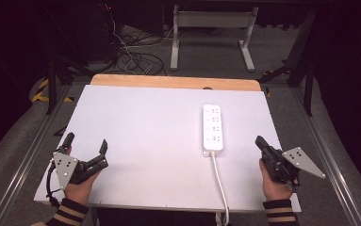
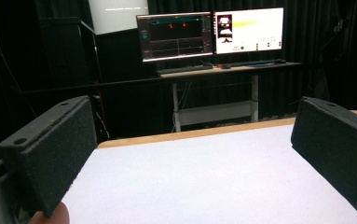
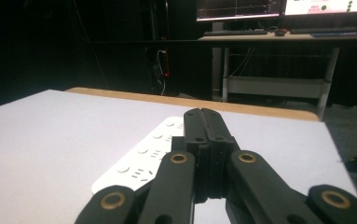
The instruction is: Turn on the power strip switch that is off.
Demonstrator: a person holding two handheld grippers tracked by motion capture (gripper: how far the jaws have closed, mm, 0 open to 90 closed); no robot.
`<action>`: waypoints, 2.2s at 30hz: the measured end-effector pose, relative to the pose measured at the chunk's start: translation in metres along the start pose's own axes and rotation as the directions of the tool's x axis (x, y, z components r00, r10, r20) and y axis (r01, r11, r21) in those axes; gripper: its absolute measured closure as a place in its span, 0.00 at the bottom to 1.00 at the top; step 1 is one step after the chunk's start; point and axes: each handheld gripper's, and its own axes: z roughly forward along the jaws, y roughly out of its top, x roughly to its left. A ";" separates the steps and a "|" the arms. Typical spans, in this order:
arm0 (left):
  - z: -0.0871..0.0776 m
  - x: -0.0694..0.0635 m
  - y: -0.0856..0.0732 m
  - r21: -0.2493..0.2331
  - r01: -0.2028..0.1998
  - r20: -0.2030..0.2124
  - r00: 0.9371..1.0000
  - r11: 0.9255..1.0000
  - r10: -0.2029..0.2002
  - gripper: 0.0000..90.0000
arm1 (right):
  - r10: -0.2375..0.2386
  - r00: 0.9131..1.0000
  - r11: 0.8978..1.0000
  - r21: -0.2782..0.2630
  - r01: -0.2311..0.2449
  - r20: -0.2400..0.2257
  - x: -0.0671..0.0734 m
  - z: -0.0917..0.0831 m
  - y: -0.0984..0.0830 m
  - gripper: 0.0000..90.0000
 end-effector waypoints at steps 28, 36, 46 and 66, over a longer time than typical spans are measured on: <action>-0.001 0.000 0.000 0.004 -0.008 0.003 1.000 1.000 0.008 0.01 | -0.119 0.993 0.992 -0.053 0.118 -0.020 0.010 -0.041 0.104 1.00; 0.000 0.001 0.000 0.005 -0.009 0.005 1.000 1.000 0.009 0.01 | -0.166 0.982 0.984 0.042 0.171 -0.093 0.038 -0.013 0.145 1.00; -0.001 0.000 0.000 0.005 -0.011 0.008 1.000 1.000 0.011 0.01 | -0.222 0.956 0.950 0.179 0.256 -0.191 0.074 0.026 0.178 1.00; -0.001 0.002 0.000 0.012 -0.010 0.011 1.000 1.000 0.010 0.01 | -0.217 0.930 0.716 0.599 0.359 -0.298 0.096 0.142 0.083 1.00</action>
